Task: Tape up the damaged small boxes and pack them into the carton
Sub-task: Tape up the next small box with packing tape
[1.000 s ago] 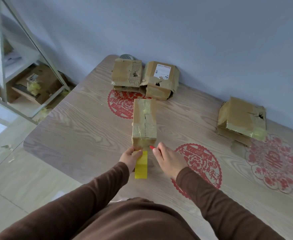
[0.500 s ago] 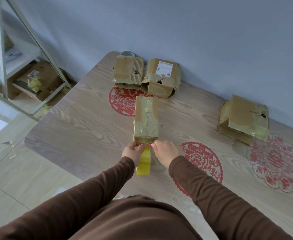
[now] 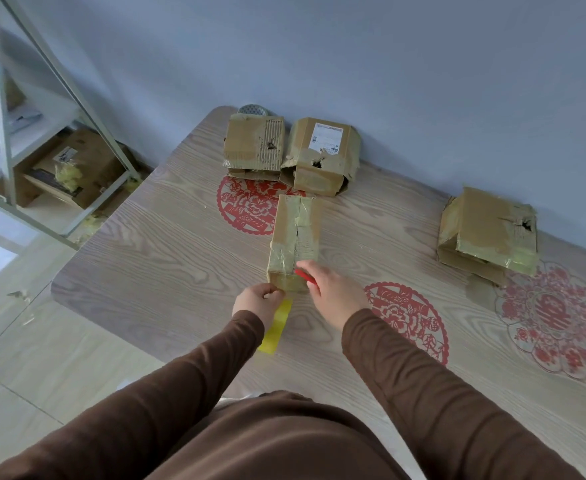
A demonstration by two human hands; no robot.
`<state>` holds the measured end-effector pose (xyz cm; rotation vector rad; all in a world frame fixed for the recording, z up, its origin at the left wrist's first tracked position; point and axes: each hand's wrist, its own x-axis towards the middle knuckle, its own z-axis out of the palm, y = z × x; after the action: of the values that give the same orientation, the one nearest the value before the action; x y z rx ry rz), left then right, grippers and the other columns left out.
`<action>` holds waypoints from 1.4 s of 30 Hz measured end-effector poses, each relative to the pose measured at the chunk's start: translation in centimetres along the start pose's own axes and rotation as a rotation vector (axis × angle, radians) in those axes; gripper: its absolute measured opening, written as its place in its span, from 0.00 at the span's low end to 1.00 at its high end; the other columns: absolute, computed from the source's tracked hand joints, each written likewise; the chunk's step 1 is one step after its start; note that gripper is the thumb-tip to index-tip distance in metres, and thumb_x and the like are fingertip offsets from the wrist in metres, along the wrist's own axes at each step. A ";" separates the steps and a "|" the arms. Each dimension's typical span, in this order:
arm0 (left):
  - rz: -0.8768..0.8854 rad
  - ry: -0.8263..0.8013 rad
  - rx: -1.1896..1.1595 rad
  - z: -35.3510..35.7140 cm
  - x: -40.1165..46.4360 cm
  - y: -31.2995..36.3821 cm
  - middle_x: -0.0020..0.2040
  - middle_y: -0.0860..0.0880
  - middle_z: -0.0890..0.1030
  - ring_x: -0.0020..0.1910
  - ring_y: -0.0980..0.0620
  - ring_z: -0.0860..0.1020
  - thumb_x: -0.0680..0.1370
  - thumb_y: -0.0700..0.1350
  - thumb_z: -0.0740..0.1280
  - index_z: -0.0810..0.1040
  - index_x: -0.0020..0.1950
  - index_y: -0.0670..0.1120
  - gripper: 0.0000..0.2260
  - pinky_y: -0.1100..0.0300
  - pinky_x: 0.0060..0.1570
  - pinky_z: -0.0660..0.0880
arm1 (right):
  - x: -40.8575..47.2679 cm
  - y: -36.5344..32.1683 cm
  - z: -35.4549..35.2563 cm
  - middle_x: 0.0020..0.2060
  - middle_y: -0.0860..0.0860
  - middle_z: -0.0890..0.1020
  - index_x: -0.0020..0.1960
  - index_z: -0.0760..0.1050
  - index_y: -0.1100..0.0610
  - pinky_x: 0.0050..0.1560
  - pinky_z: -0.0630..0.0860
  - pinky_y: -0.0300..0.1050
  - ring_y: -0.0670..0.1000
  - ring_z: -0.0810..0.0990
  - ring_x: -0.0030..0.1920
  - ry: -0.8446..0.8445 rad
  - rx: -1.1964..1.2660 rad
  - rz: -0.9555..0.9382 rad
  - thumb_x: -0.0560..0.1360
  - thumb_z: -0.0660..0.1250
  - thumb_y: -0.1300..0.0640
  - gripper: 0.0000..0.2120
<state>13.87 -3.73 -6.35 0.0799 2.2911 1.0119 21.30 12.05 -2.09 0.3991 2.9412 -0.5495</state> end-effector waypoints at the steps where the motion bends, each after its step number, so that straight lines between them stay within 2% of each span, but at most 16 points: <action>1: 0.040 -0.038 0.140 -0.6 0.0 -0.1 0.40 0.49 0.81 0.42 0.46 0.78 0.77 0.50 0.68 0.85 0.46 0.51 0.06 0.61 0.41 0.70 | 0.0 -0.2 0.1 0.60 0.48 0.81 0.72 0.64 0.41 0.44 0.79 0.48 0.55 0.83 0.51 0.014 -0.016 0.015 0.83 0.58 0.54 0.19; 4: 0.135 -0.138 0.373 -2.2 -0.7 -1.2 0.44 0.50 0.83 0.44 0.47 0.79 0.76 0.49 0.67 0.83 0.44 0.54 0.05 0.61 0.43 0.71 | -0.2 -0.2 0.3 0.62 0.47 0.81 0.74 0.66 0.42 0.47 0.80 0.49 0.53 0.83 0.53 0.030 0.006 0.007 0.83 0.57 0.53 0.19; 7: 0.132 -0.155 0.139 -3.8 -1.9 -2.3 0.41 0.51 0.85 0.44 0.49 0.81 0.73 0.54 0.68 0.84 0.40 0.59 0.06 0.57 0.45 0.76 | -0.7 -0.5 -0.3 0.62 0.45 0.81 0.74 0.67 0.44 0.48 0.80 0.49 0.49 0.82 0.54 0.076 0.051 0.018 0.83 0.52 0.40 0.22; 10: 0.165 -0.139 -0.159 -5.3 -3.8 -1.5 0.44 0.47 0.85 0.43 0.51 0.80 0.73 0.50 0.71 0.87 0.43 0.58 0.05 0.56 0.49 0.76 | -2.3 -1.8 -0.6 0.42 0.46 0.82 0.59 0.76 0.47 0.39 0.76 0.45 0.44 0.79 0.40 0.224 0.364 0.052 0.80 0.56 0.35 0.20; 13: 0.250 -0.097 -0.318 -6.2 -5.6 0.1 0.47 0.41 0.82 0.44 0.52 0.78 0.72 0.47 0.73 0.87 0.41 0.59 0.06 0.57 0.49 0.73 | -3.6 -4.0 -0.4 0.40 0.47 0.77 0.52 0.79 0.47 0.40 0.73 0.39 0.42 0.73 0.36 0.091 0.781 0.087 0.74 0.72 0.39 0.13; 16: 0.300 -0.034 -0.369 -6.8 -6.7 1.0 0.47 0.40 0.80 0.45 0.47 0.78 0.71 0.48 0.72 0.86 0.40 0.60 0.07 0.53 0.50 0.74 | -4.1 -5.9 0.2 0.42 0.47 0.76 0.52 0.81 0.43 0.41 0.69 0.39 0.42 0.71 0.35 0.022 0.906 0.065 0.69 0.75 0.37 0.16; 18: 0.310 0.014 -0.380 -7.2 -7.2 1.1 0.46 0.39 0.78 0.47 0.42 0.77 0.74 0.46 0.72 0.87 0.41 0.59 0.08 0.49 0.50 0.75 | -4.0 -6.8 -0.1 0.37 0.43 0.74 0.48 0.81 0.44 0.38 0.65 0.38 0.41 0.68 0.32 0.045 0.991 0.117 0.69 0.78 0.41 0.12; 21: 0.399 0.068 -0.346 -7.3 -8.0 0.7 0.44 0.41 0.77 0.43 0.44 0.75 0.78 0.43 0.70 0.86 0.49 0.59 0.10 0.51 0.48 0.74 | -3.8 -7.4 -0.1 0.28 0.33 0.72 0.46 0.83 0.47 0.37 0.63 0.36 0.36 0.67 0.31 0.012 1.170 0.210 0.70 0.79 0.47 0.08; 23: 0.417 0.085 -0.449 -7.3 -8.5 0.9 0.42 0.45 0.73 0.39 0.48 0.74 0.80 0.39 0.69 0.80 0.59 0.57 0.14 0.55 0.43 0.74 | -3.9 -7.9 -0.1 0.28 0.32 0.72 0.44 0.84 0.48 0.38 0.61 0.36 0.34 0.68 0.30 -0.007 1.277 0.274 0.71 0.79 0.50 0.06; 26: 0.425 0.066 -0.484 -7.6 -8.4 1.0 0.46 0.42 0.75 0.38 0.49 0.76 0.80 0.37 0.67 0.71 0.66 0.57 0.20 0.52 0.43 0.77 | -4.4 -9.1 -0.2 0.29 0.36 0.77 0.42 0.82 0.53 0.38 0.67 0.40 0.38 0.71 0.29 0.045 1.226 0.305 0.73 0.77 0.53 0.05; 28: 0.390 0.036 -0.475 -7.6 -8.5 0.4 0.53 0.43 0.76 0.38 0.45 0.77 0.76 0.46 0.72 0.68 0.68 0.60 0.23 0.47 0.44 0.79 | -4.6 -9.8 -0.1 0.34 0.42 0.82 0.43 0.81 0.54 0.44 0.75 0.44 0.42 0.77 0.35 0.140 1.067 0.248 0.74 0.76 0.51 0.07; 30: 0.319 -0.004 -0.461 -7.6 -8.8 -0.2 0.59 0.47 0.73 0.46 0.45 0.80 0.69 0.62 0.75 0.69 0.67 0.64 0.29 0.47 0.48 0.80 | -4.3 -10.0 -0.1 0.36 0.45 0.82 0.43 0.80 0.53 0.46 0.77 0.43 0.45 0.80 0.39 0.262 0.963 0.169 0.75 0.74 0.55 0.05; 33: 0.290 -0.045 -0.362 -7.4 -9.1 -0.7 0.59 0.48 0.73 0.59 0.54 0.77 0.68 0.71 0.69 0.74 0.62 0.67 0.25 0.59 0.55 0.78 | -4.3 -10.5 -0.3 0.37 0.44 0.81 0.43 0.79 0.53 0.45 0.75 0.39 0.46 0.81 0.41 0.385 0.891 0.057 0.77 0.72 0.59 0.05; 35: 0.246 -0.105 -0.453 -7.4 -9.2 -0.2 0.55 0.44 0.80 0.54 0.52 0.81 0.74 0.68 0.67 0.76 0.64 0.62 0.21 0.57 0.53 0.79 | -4.7 -10.7 -0.3 0.38 0.44 0.82 0.44 0.79 0.53 0.45 0.76 0.39 0.47 0.81 0.41 0.434 0.900 0.003 0.78 0.71 0.59 0.05; 38: 0.206 -0.211 -0.613 -8.1 -9.5 0.5 0.52 0.42 0.85 0.51 0.45 0.84 0.80 0.54 0.64 0.78 0.66 0.48 0.17 0.50 0.54 0.80 | -4.6 -10.9 -0.3 0.40 0.46 0.85 0.44 0.80 0.51 0.48 0.76 0.37 0.46 0.83 0.43 0.402 1.049 0.071 0.78 0.71 0.58 0.05; 42: 0.228 -0.062 -0.590 -9.2 -9.4 1.0 0.46 0.44 0.86 0.44 0.50 0.84 0.80 0.46 0.66 0.85 0.53 0.45 0.09 0.55 0.46 0.80 | -4.2 -10.7 -0.6 0.43 0.46 0.86 0.48 0.84 0.53 0.54 0.78 0.42 0.46 0.84 0.47 0.354 1.179 0.187 0.77 0.73 0.56 0.02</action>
<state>16.03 -11.70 3.87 0.1264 1.8708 1.7356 22.33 1.65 2.82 0.9058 2.4299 -2.3208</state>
